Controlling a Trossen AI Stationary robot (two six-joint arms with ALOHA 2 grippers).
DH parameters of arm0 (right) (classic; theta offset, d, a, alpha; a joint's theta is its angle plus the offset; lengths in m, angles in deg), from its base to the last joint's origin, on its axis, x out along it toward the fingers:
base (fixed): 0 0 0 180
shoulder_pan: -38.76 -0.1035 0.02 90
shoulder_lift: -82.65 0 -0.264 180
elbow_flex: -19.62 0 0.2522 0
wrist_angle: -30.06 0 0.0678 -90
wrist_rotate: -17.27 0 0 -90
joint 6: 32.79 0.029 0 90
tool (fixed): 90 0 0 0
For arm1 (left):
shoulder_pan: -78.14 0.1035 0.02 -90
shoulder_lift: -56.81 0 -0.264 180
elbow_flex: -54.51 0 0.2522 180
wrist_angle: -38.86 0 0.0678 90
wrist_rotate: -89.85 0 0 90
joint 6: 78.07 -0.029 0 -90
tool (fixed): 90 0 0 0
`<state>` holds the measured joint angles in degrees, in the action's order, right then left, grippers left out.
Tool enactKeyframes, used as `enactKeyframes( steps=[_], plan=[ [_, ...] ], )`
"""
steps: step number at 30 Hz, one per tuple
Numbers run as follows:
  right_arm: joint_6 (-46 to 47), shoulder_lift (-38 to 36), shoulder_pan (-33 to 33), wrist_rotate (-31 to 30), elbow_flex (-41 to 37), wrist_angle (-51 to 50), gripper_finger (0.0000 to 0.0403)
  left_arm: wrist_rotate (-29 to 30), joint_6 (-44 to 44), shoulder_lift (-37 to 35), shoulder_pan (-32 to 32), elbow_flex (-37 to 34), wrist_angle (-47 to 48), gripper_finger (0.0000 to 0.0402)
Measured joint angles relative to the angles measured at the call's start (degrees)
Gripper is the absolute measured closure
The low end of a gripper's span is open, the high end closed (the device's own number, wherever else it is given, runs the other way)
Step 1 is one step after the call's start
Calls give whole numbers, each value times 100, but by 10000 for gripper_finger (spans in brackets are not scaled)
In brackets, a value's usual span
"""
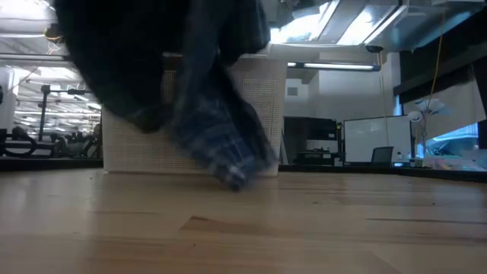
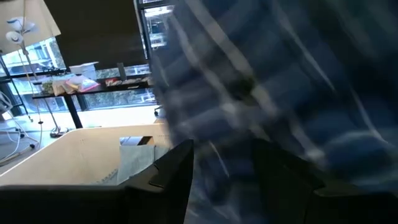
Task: Sort clothes
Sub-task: Put the blue plaid shirt into the white bin
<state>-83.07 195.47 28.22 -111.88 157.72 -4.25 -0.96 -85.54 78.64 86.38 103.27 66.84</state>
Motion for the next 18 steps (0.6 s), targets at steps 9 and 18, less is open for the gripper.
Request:
enactKeyframes(
  steps=[9,18],
  plan=[
    [-870,-488,1051,543,4,2148,378,1,-19,-1,1,0,15,242],
    [-1274,-416,2156,1494,7,3632,377,-1,-45,2,-1,0,5,242]
  ],
)
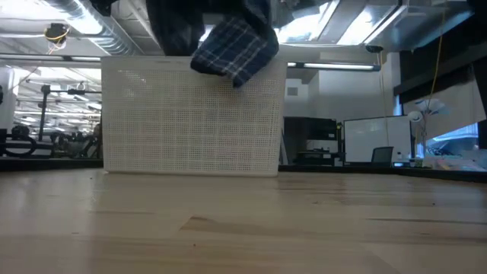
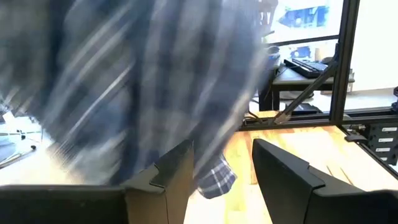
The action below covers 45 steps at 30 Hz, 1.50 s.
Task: Sort clothes
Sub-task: Put the blue plaid shirt into the white bin
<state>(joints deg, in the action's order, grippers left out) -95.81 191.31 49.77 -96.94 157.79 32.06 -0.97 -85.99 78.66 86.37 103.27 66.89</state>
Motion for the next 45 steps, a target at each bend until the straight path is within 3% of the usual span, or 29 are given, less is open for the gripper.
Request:
enactKeyframes(
  steps=[8,17,22,28,32,37,45],
  plan=[
    [1218,581,553,-165,-51,-1986,377,0,-106,0,2,0,-29,242],
    [2276,1687,605,-161,-55,-3571,375,0,-53,0,2,0,-34,242],
    [2469,1945,498,-488,-55,-3929,333,1,-71,-2,2,0,-31,242],
    [2524,1609,442,-474,-21,-5055,232,1,-90,-1,1,0,-20,242],
    [2530,1162,345,-348,382,-5844,185,0,-81,-2,0,0,-29,242],
    [2663,850,4,-316,1066,-6888,170,0,1,-2,2,0,-29,242],
    [3381,412,-1229,25,894,-8324,171,0,43,-2,0,0,10,242]
  ],
)
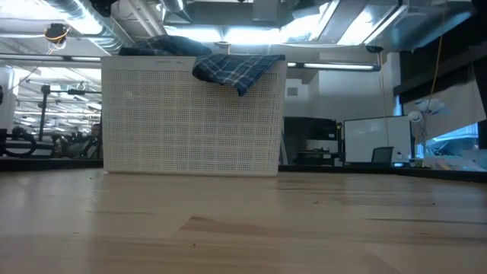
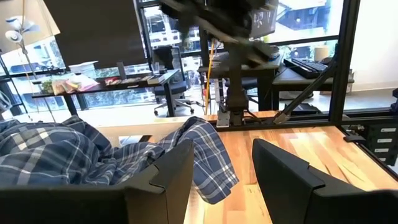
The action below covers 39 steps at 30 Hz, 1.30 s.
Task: Sort clothes
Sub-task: Put the blue plaid shirt into the white bin
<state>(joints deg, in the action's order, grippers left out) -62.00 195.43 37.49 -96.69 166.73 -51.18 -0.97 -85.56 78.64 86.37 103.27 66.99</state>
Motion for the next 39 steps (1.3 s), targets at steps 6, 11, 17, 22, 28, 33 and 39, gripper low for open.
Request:
enactKeyframes(
  steps=[6,11,17,22,28,33,39],
  plan=[
    [845,430,-1039,-407,-3,-1202,171,1,68,2,1,-1,-21,242],
    [1292,877,-1548,-917,-425,-1467,171,0,82,0,2,0,-13,242],
    [1661,1028,-1576,-869,-1731,-1353,171,0,105,2,1,-1,11,242],
    [1677,1030,-1408,-1421,-2682,-913,171,0,76,2,2,-2,5,242],
    [978,976,-1236,-2677,-2497,-291,171,0,56,2,2,-2,-31,242],
    [-133,884,-1159,-3110,-1433,261,171,0,-32,2,1,-2,-44,242],
    [-710,880,-476,-2967,-474,782,171,0,2,20,2,-2,-35,242]
  ],
)
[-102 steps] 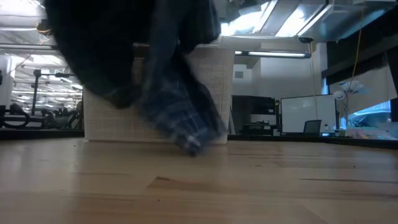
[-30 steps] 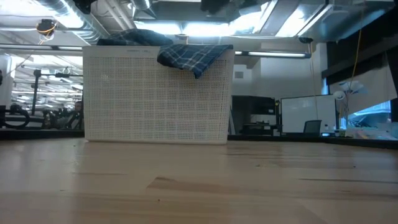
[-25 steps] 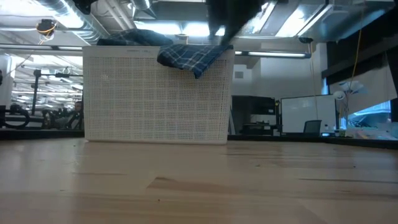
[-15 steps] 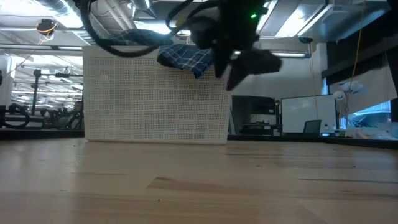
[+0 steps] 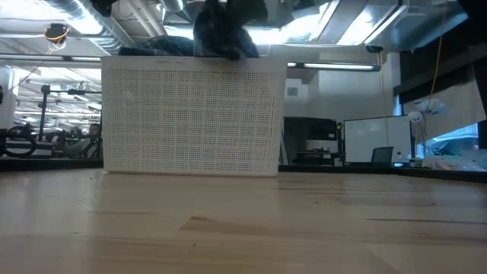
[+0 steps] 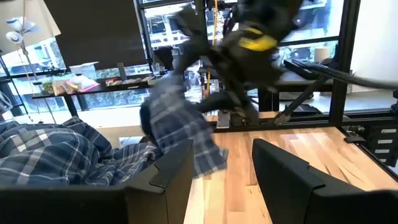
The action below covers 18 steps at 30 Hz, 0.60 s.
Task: Sort clothes
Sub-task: Put the blue plaid shirt into the white bin
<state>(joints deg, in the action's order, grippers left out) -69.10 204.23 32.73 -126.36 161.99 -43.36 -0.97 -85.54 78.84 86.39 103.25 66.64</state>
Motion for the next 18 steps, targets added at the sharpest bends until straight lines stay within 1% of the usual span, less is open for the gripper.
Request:
enactKeyframes(
  steps=[2,4,7,10,12,15,18],
  plan=[
    [72,0,306,217,87,31,171,2,-2,18,-1,1,12,242],
    [218,0,640,600,49,19,171,1,8,41,-2,0,49,242],
    [412,2,1102,1318,-211,6,171,0,4,70,0,0,45,242],
    [667,-14,1480,1842,-504,29,171,0,2,110,-2,0,50,242],
    [864,-33,1661,2056,-632,0,171,2,0,138,-2,0,37,242],
    [1059,-37,1904,2658,-682,-11,171,-5,-48,199,-2,0,-20,242],
    [911,-23,1934,2935,-399,-140,171,2,-56,260,1,0,-11,242]
  ],
)
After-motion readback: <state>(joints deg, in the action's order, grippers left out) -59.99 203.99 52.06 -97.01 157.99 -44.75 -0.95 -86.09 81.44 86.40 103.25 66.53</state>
